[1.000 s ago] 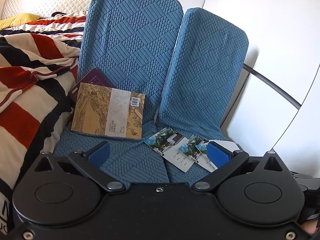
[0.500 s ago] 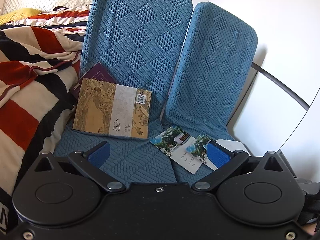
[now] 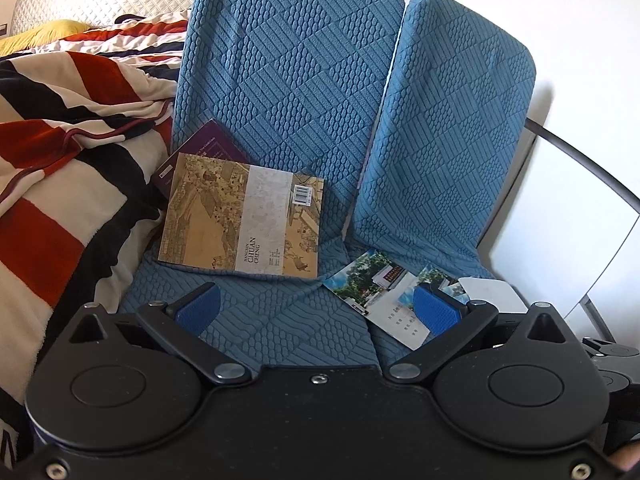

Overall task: Organize objects
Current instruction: 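Move the left gripper toward the tan illustrated book against the seatback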

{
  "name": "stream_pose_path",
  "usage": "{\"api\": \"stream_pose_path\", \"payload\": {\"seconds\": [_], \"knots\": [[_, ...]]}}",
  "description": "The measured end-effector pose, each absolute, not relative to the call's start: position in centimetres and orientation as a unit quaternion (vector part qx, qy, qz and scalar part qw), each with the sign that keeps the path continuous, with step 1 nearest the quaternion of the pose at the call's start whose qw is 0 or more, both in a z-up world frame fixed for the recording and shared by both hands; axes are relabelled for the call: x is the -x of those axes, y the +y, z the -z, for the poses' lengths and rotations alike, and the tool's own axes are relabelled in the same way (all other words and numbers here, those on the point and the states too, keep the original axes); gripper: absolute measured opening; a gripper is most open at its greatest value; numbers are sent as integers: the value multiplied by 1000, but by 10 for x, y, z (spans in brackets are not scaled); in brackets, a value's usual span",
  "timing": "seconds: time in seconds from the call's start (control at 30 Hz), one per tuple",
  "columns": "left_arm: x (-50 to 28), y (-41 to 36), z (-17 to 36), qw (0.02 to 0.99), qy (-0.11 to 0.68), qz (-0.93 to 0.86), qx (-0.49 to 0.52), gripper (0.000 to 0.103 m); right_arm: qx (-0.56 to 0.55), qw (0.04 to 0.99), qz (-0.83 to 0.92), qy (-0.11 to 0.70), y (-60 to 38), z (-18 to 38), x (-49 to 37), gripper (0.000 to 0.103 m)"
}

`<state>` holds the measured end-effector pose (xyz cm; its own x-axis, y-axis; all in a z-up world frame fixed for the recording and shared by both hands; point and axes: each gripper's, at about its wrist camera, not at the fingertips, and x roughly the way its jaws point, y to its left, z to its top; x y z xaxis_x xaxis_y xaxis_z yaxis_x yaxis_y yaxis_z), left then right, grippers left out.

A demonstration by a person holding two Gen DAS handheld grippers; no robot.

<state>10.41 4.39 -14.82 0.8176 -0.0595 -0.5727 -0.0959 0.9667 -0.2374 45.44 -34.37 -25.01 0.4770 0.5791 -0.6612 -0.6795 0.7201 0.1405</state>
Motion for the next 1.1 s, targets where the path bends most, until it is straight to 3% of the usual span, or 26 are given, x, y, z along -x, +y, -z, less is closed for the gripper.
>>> {"api": "stream_pose_path", "payload": {"seconds": [1.1], "knots": [[-199,132,220,948,267,-115,128,101,51,845,-392,361,-262,296,-509,98]]}}
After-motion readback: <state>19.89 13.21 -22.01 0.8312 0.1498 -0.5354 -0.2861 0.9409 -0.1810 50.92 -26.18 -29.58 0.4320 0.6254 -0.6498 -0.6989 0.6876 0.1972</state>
